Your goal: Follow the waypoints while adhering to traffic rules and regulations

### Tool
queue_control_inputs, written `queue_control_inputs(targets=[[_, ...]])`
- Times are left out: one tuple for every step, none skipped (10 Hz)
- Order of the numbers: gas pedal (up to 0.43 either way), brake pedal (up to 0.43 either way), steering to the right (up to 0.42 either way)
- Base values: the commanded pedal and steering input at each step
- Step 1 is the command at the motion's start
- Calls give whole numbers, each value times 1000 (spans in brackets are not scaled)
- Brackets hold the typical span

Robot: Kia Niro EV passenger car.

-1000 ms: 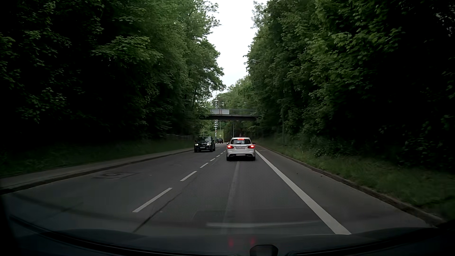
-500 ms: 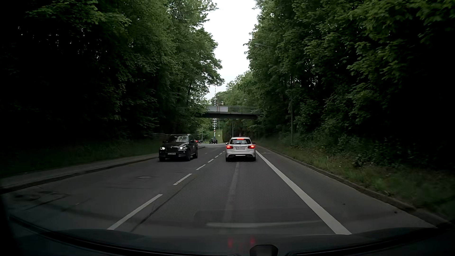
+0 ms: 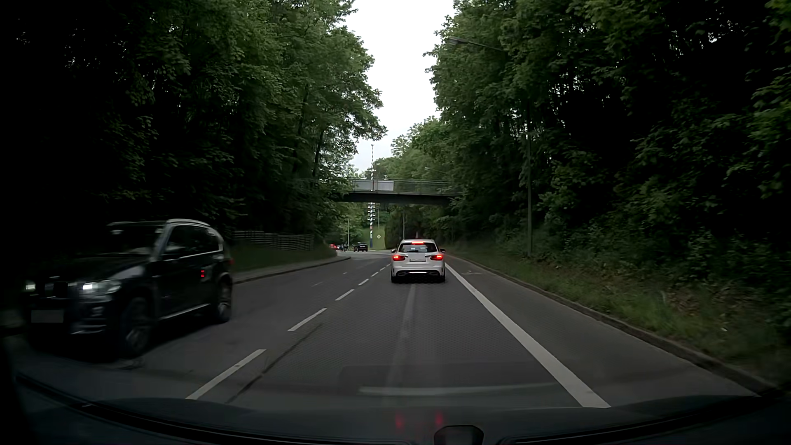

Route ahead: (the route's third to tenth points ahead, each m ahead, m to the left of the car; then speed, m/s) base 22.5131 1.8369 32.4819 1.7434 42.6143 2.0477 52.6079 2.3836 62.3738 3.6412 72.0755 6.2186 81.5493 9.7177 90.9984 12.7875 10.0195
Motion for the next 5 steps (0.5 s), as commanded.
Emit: queue_control_inputs(targets=[[0,226,-2],[0,226,-2],[0,226,-2],[0,220,-2],[0,213,-2]])
